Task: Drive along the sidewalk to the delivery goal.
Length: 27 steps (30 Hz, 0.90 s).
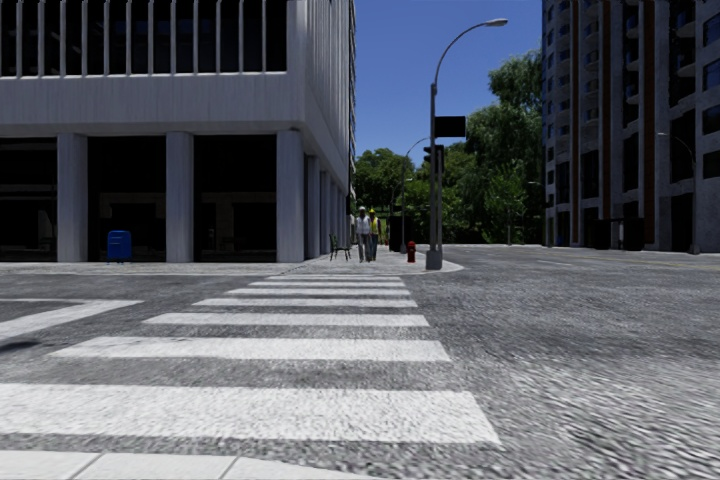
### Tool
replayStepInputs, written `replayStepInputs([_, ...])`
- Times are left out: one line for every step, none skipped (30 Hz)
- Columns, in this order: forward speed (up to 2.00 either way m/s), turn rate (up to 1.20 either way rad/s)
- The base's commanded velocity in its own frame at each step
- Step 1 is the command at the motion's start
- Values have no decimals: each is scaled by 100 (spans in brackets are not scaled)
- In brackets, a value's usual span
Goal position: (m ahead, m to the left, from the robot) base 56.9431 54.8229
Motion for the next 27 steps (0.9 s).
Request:
replayStepInputs([200, 21])
replayStepInputs([200, 21])
replayStepInputs([200, 21])
replayStepInputs([198, 24])
replayStepInputs([183, 29])
replayStepInputs([166, 34])
replayStepInputs([159, 35])
replayStepInputs([159, 35])
replayStepInputs([157, 36])
replayStepInputs([156, 36])
replayStepInputs([153, 36])
replayStepInputs([149, 36])
replayStepInputs([149, 36])
replayStepInputs([147, 36])
replayStepInputs([143, 36])
replayStepInputs([137, 37])
replayStepInputs([137, 37])
replayStepInputs([135, 37])
replayStepInputs([135, 37])
replayStepInputs([135, 37])
replayStepInputs([135, 37])
replayStepInputs([135, 37])
replayStepInputs([135, 37])
replayStepInputs([135, 37])
replayStepInputs([135, 37])
replayStepInputs([135, 37])
replayStepInputs([135, 37])
